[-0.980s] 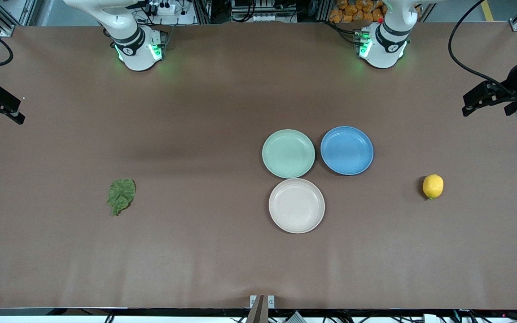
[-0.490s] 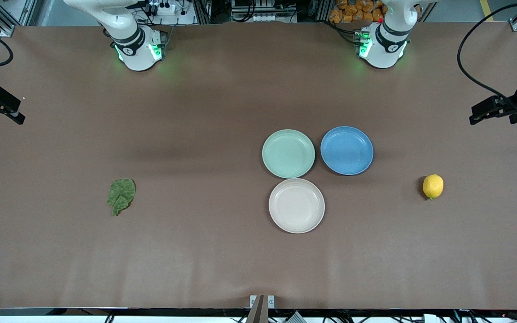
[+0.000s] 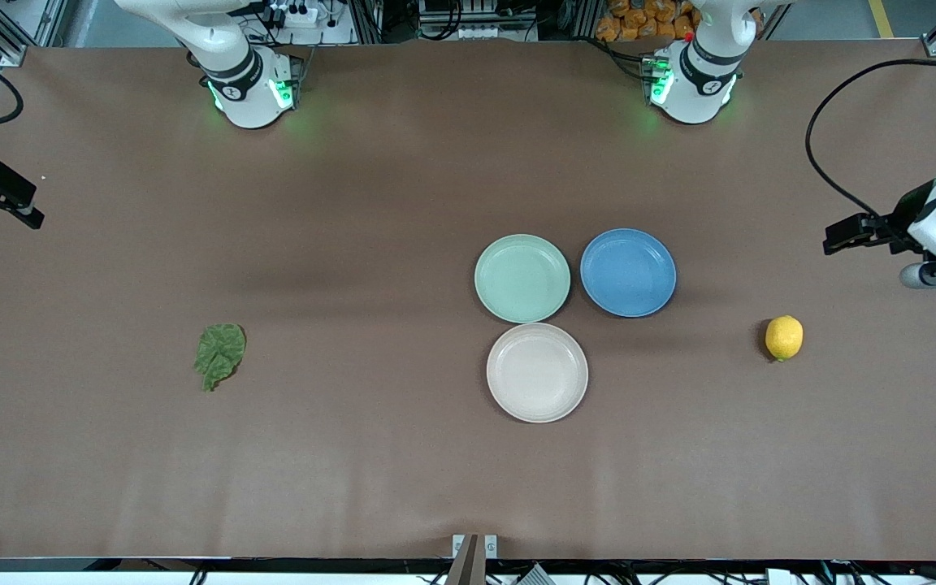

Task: Place lemon and lettuce in plates
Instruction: 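Lower the left gripper onto the lemon while the right gripper reaches the lettuce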

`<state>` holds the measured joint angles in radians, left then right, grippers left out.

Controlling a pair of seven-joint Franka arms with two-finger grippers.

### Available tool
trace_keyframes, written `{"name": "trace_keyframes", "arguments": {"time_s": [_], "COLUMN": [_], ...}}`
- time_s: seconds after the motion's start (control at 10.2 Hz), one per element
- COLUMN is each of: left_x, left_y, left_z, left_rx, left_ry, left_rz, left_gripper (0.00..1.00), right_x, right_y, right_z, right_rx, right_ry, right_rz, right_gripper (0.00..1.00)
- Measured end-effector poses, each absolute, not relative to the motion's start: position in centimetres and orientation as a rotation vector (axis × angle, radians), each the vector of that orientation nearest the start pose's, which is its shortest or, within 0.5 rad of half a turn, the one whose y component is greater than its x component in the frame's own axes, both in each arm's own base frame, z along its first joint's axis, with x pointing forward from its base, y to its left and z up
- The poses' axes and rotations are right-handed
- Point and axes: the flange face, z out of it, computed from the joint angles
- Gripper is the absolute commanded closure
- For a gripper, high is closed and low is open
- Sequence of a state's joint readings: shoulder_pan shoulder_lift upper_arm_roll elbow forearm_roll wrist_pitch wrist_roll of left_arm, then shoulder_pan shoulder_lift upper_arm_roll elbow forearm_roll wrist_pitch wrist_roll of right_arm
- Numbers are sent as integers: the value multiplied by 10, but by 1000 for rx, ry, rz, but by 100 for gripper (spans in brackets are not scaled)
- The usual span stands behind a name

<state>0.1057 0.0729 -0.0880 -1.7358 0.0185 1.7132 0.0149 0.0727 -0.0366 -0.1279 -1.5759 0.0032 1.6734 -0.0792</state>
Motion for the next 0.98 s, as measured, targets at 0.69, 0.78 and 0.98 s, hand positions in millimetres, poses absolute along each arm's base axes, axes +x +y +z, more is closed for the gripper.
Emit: {"name": "trace_keyframes", "arguments": {"time_s": [0.69,0.78,0.98], "left_x": [576,578,586], "left_y": [28,29,31], "left_z": [445,429,395], "left_rx": [-3134,-3136,-3132], "left_ry": [75,78,92], "left_rz": [83,87,111], "left_gripper": [0,0,0], "right_x": [592,604,628], "right_y": [-41,-48,-50], "right_z": [581,556,503], "right_rx": [-3154,-3159,-3168], "right_ry": [-9,3,2], "right_rz": [-95,-57,-27], "right_gripper": [0,0,0]}}
